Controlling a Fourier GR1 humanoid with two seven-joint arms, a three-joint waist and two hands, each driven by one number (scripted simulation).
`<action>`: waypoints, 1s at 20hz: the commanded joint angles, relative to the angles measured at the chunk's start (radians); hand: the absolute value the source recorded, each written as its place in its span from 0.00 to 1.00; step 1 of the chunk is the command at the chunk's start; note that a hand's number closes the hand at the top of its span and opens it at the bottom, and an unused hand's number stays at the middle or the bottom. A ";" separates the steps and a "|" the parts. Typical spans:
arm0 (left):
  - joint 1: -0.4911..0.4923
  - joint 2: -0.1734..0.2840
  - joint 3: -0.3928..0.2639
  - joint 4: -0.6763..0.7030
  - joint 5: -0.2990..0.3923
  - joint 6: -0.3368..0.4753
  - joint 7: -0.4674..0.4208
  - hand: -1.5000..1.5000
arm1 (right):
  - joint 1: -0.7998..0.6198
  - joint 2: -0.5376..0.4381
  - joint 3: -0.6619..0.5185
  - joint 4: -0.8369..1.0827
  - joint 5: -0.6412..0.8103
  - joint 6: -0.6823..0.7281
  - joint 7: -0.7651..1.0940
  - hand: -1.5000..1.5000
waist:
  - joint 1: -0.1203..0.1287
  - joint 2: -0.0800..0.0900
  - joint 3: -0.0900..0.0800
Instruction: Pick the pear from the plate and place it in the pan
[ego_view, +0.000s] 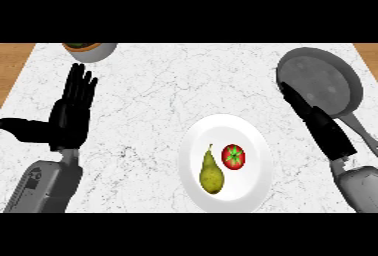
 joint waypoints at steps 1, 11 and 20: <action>-0.023 -0.017 -0.067 0.004 -0.058 0.011 0.024 0.50 | -0.026 0.082 -0.014 0.041 -0.090 0.046 0.007 1.00 | 0.044 -0.027 -0.040; 0.154 -0.046 -0.226 -0.048 -0.183 -0.036 -0.049 0.50 | -0.012 0.148 -0.063 0.126 -0.278 0.260 -0.007 0.00 | 0.043 -0.032 -0.041; 0.231 -0.061 -0.259 -0.155 -0.234 -0.026 -0.023 0.50 | -0.213 0.023 -0.066 0.232 -0.135 0.467 -0.008 0.00 | 0.057 -0.030 -0.042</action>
